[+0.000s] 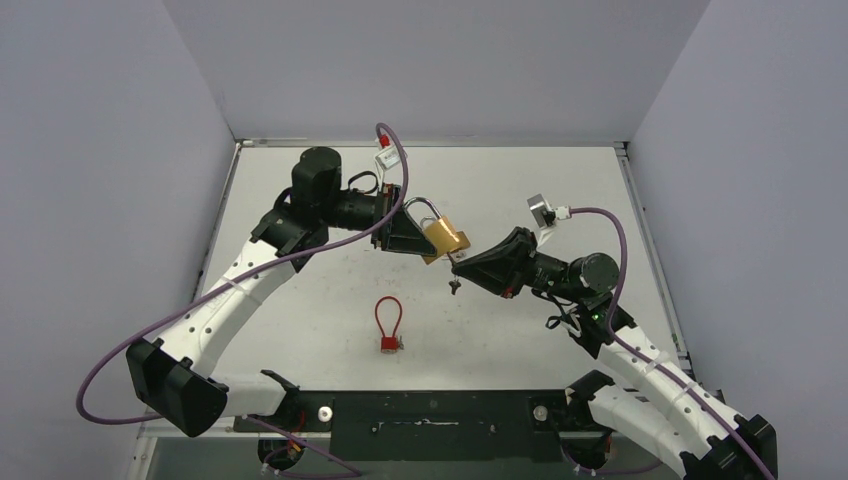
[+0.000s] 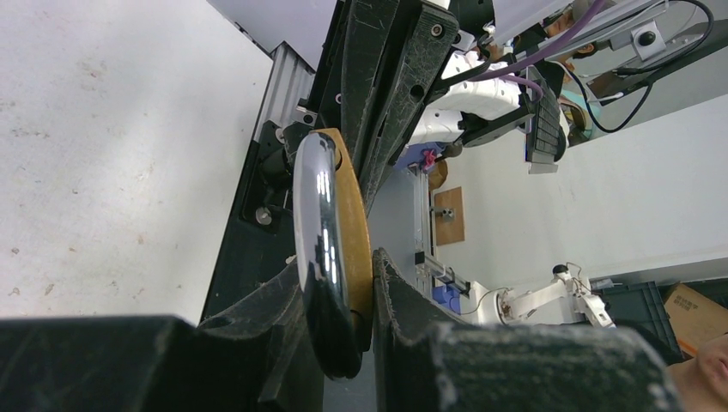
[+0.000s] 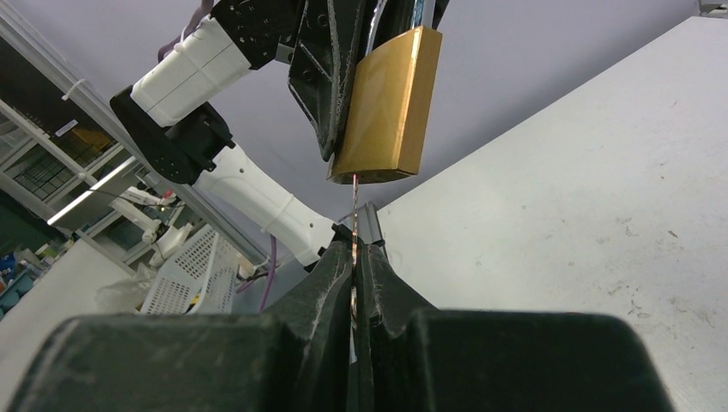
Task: Unlock with the key
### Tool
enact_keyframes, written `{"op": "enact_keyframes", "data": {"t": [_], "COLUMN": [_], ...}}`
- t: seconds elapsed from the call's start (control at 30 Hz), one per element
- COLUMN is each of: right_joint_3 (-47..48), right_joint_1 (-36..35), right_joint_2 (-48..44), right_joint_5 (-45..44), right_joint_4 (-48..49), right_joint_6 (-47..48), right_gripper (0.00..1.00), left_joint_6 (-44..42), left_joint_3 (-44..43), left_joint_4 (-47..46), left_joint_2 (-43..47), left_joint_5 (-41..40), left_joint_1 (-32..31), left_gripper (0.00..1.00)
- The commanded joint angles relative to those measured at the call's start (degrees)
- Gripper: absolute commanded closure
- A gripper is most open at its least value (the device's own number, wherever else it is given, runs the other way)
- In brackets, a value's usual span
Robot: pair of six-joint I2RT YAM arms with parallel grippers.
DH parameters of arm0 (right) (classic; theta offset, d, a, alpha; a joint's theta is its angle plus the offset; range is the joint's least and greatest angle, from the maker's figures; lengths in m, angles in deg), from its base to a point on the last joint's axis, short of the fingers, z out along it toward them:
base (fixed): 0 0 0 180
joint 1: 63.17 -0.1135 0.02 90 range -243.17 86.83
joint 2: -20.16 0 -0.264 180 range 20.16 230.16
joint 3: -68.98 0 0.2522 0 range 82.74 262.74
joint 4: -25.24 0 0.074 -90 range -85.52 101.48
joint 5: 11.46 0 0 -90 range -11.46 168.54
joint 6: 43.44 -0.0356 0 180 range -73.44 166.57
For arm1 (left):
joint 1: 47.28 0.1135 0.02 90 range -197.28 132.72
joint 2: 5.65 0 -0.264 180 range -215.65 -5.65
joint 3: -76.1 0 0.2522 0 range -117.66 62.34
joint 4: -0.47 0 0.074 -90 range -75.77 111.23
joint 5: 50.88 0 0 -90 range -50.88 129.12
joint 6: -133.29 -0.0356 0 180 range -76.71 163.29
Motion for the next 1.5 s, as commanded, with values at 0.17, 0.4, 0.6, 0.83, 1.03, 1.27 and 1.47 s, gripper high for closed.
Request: {"op": "enact_keyframes", "data": {"t": [0.17, 0.4, 0.6, 0.83, 1.03, 1.27, 1.47], "right_joint_3": [2.1, 1.5, 2.3, 3.3, 3.2, 1.9, 1.8], "right_joint_1": [-0.7, -0.7, -0.7, -0.7, -0.7, -0.7, -0.7], "right_joint_2": [0.3, -0.8, -0.7, 0.8, 1.2, 0.1, -0.5], "right_joint_5": [-0.1, -1.6, -1.8, -1.2, -1.4, -2.3, -3.1], "right_joint_4": [3.0, 1.6, 2.4, 3.2, 2.5, 2.0, 1.4], "right_joint_6": [0.9, 1.7, 1.5, 0.7, 0.7, 1.3, 1.5], "right_gripper": [1.0, 1.0, 1.0, 1.0, 1.0, 1.0, 1.0], "left_joint_6": [2.3, 2.6, 2.3, 1.9, 2.7, 5.2, 5.5], "left_joint_3": [-0.4, -0.4, 0.7, 1.3, 1.3, 1.0, 1.4], "left_joint_4": [-9.1, -9.4, -9.5, -10.3, -11.5, -12.9, -12.9], "left_joint_2": [2.2, 2.6, 3.0, 3.2, 3.4, 3.6, 3.9], "left_joint_5": [-0.3, -0.3, 1.0, 2.3, 2.2, 1.0, 1.8], "left_joint_1": [0.0, 0.5, 0.5, 0.5, 0.5, 1.2, 1.7], "left_gripper": [1.0, 1.0, 1.0, 1.0, 1.0, 1.0, 1.0]}}
